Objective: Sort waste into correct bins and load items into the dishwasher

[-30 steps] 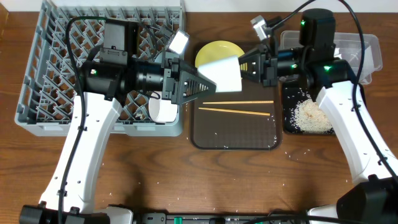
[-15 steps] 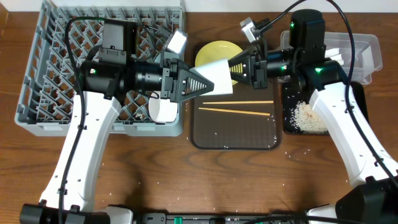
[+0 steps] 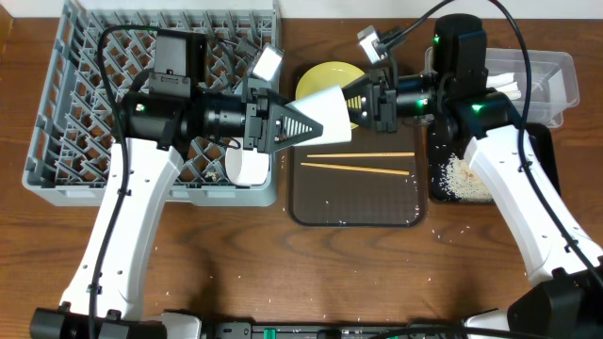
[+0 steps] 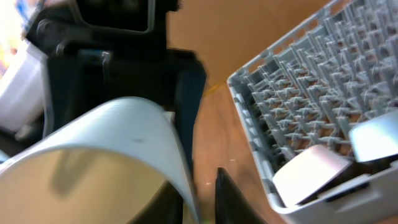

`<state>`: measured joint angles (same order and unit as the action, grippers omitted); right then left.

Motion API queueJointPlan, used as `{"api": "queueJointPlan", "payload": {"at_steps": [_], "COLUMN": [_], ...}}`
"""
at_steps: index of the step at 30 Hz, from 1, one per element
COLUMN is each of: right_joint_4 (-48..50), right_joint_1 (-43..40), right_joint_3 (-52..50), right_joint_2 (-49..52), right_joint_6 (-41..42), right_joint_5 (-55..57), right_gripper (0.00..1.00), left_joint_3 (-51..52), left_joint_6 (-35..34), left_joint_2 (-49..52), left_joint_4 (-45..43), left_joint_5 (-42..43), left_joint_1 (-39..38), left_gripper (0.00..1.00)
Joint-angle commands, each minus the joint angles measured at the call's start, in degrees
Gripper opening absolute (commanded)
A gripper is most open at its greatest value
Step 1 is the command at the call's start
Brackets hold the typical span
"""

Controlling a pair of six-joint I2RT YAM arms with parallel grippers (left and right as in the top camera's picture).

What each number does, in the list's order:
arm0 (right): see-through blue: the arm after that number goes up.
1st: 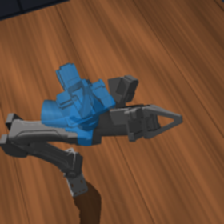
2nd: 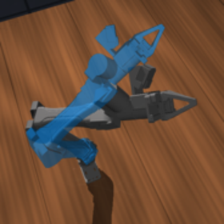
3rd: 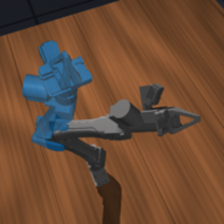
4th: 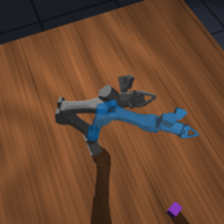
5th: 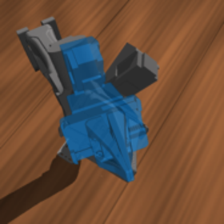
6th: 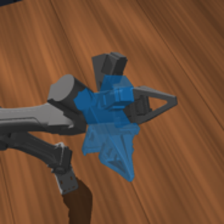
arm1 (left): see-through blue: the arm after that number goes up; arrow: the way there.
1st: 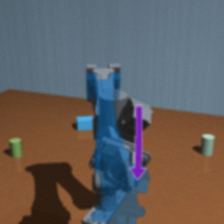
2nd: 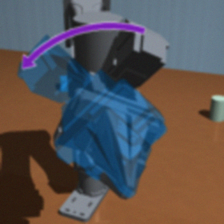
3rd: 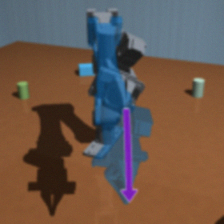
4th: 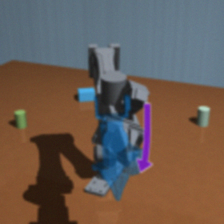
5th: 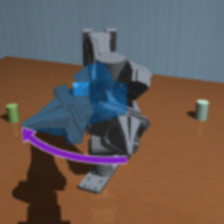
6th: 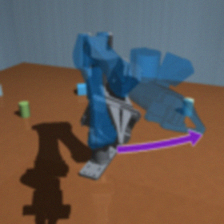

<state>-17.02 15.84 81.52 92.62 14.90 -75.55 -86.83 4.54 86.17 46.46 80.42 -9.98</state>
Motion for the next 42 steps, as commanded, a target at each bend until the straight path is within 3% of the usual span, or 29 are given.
{"api": "queueJointPlan", "payload": {"at_steps": [1,2,9,13,17,29,36,42], "right_joint_4": [-0.3,-0.9,-7.7,-10.6,-13.1,-19.9,-20.0,-21.2], "right_joint_1": [0.6,0.6,-1.1,-1.7,-1.6,0.9,5.6,7.1], "right_joint_3": [-0.1,-0.1,-0.1,-0.1,-0.1,-0.3,-0.4,-0.4], "right_joint_2": [0.0,0.0,0.0,0.0,0.0,0.3,2.8,5.9], "right_joint_6": [0.3,0.3,0.3,0.5,0.5,0.5,0.8,0.7], "right_joint_5": [5.9,7.6,22.8,31.1,39.6,53.4,57.6,58.7], "right_gripper": [0.49,0.62,0.84,0.9,0.99,0.99,0.99,0.99], "left_joint_3": [-0.4,-0.4,-0.4,-0.4,-0.4,-0.5,-2.2,-2.1], "left_joint_6": [0.8,0.7,0.6,0.5,-5.8,-16.5,-20.2,-21.4], "left_joint_2": [0.0,0.0,0.0,0.0,0.0,-0.6,-0.9,0.3], "left_joint_4": [0.1,0.2,3.9,5.5,7.1,15.9,20.5,24.1], "left_joint_5": [-0.8,-2.8,-17.6,-25.5,-42.0,-80.2,-92.7,-96.6], "left_joint_1": [-0.4,-0.4,-0.4,-0.4,-0.4,-0.4,-0.4,-0.3], "left_gripper": [0.45,0.44,0.44,0.45,0.45,0.45,0.45,0.45]}}
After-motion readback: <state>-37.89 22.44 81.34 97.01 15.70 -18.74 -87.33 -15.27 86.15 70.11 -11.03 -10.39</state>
